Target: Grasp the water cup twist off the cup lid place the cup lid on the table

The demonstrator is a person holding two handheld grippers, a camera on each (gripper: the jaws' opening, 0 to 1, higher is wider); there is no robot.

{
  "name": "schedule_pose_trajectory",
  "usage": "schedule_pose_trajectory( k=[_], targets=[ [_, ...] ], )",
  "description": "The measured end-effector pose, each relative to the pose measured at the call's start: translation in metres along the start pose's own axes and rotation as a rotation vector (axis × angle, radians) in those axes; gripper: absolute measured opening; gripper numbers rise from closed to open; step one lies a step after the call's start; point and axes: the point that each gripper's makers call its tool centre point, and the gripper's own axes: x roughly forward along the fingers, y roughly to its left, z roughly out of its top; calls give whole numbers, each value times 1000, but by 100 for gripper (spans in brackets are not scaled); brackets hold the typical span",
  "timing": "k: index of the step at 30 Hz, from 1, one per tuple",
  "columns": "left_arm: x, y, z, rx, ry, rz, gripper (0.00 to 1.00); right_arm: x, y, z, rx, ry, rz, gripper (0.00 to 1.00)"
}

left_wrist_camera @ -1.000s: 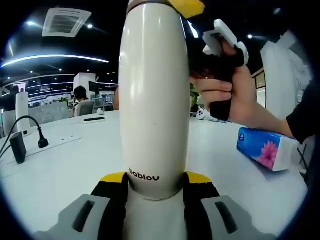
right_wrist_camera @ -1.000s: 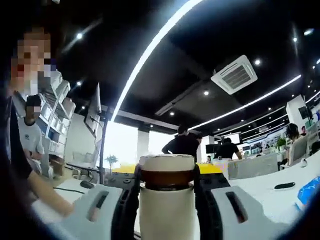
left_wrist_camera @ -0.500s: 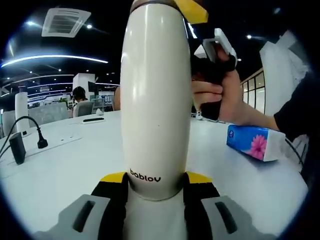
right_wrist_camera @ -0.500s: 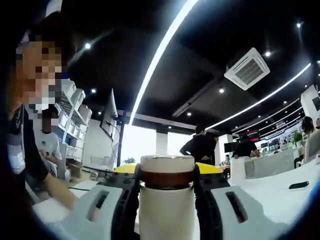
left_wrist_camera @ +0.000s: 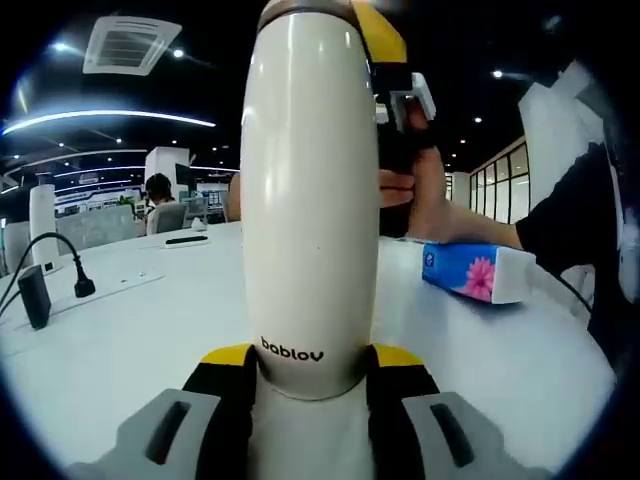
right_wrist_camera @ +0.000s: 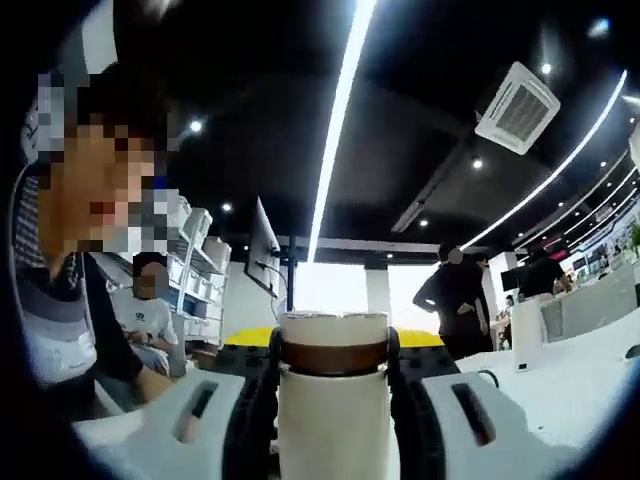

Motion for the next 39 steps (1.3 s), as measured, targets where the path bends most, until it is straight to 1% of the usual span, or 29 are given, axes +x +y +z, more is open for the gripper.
schedule_pose_trajectory(
  k=[2,5,10,13,17,20,22,23,26,27,28,30,32,33,34,35,36,37,39],
  targets=[
    [0,0,0,0,-1,1,45,1,3,-1,14,-2,39,45],
    [0,1,0,0,-1,1,45,-1,1,-1,49,0,73,45],
    [0,3,1,0,-2,0,45,-5,3,1,76,1,135,44],
    [1,4,1,-1,-2,-1,45,-5,5,0,76,1,166,44],
    [1,5,1,0,-3,-1,45,-6,7,-1,99,3,178,44],
    [1,6,1,0,-3,-2,45,-5,7,-5,122,23,164,46],
    [1,6,1,0,-3,-2,45,-5,7,-12,124,58,141,48],
    [1,6,1,0,-3,-2,45,-4,4,-18,84,83,110,50],
    [1,6,1,0,-3,-2,45,0,5,-25,9,125,61,61],
    [1,6,1,0,-3,-2,45,0,6,-25,-14,127,52,63],
    [1,6,1,0,-3,-2,45,0,8,-25,-17,128,51,64],
    [1,6,1,0,-3,-1,45,-3,3,-30,-84,167,-10,65],
    [1,6,1,0,-3,-1,45,-6,-1,-29,-106,176,-73,66],
    [1,6,1,0,-3,0,45,-9,-7,-28,-105,186,-151,68],
    [1,5,1,0,-3,0,45,-10,-8,-26,-85,172,-174,73],
    [0,7,1,0,-3,0,45,-11,-10,-22,-56,160,-218,76],
    [0,8,0,0,-2,0,45,-15,-14,-19,-50,154,-264,77],
    [-1,9,0,0,-2,1,45,-19,-15,-15,-62,143,-313,76],
    [-1,9,0,0,-2,2,45,-26,-16,-10,-132,150,-391,75]
  ],
)
